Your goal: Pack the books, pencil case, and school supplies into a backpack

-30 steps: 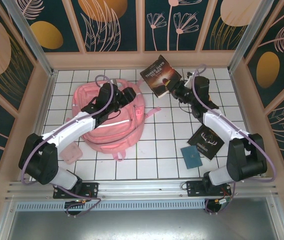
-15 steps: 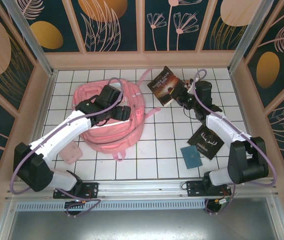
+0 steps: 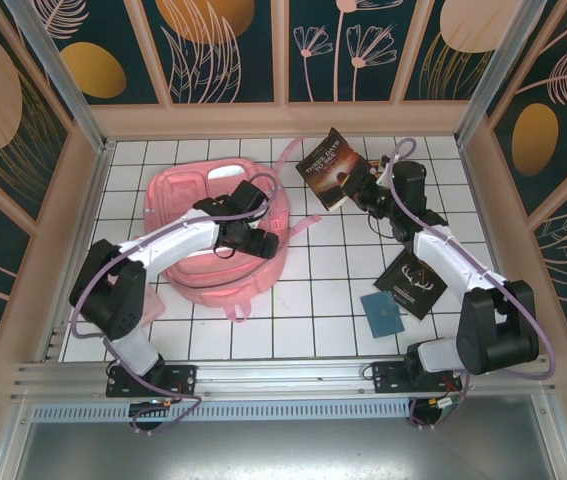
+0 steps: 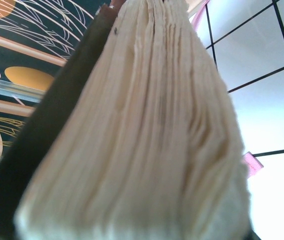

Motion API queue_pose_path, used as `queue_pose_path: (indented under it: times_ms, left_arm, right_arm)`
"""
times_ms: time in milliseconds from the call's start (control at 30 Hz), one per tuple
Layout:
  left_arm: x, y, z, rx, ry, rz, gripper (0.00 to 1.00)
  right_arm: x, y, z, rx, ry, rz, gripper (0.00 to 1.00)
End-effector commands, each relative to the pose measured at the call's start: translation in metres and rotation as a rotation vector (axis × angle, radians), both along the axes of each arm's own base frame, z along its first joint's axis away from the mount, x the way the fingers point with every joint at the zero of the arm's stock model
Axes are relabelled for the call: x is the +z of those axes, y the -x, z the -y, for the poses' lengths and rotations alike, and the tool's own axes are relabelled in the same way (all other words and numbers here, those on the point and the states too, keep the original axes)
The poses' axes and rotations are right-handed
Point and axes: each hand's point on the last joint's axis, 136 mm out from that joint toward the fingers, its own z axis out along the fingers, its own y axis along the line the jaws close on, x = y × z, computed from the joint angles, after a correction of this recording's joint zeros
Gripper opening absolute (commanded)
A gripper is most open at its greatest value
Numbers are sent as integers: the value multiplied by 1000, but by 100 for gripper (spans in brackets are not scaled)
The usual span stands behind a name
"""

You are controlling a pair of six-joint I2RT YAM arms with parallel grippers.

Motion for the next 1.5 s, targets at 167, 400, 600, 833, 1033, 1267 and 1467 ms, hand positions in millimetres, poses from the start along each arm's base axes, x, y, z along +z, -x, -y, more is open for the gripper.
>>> queue_pose_path:
  times_ms: [167, 400, 600, 833, 1033, 1267, 1467]
  left_arm:
    - [-27, -16, 59, 58, 272, -88, 81]
    - [-5, -69, 102, 85, 400, -3, 77]
    - [25, -72, 72, -46, 174, 125, 78]
    - [25, -29, 4, -179, -141, 136, 74]
    - [8, -6, 23, -299, -141, 85, 68]
    - [-8, -13, 27, -313, -237, 96, 59]
    - [-24, -6, 32, -340, -217, 46, 55]
  right_arm:
    - [28, 4, 21, -51, 24, 115, 12]
    - [29, 6, 30, -77, 26, 116, 12]
    - [30, 9, 38, -95, 35, 116, 11]
    - [26, 7, 43, -111, 27, 111, 11]
    - [27, 4, 40, -102, 5, 105, 11]
    - [27, 5, 41, -106, 7, 102, 11]
    - [27, 4, 40, -107, 3, 99, 11]
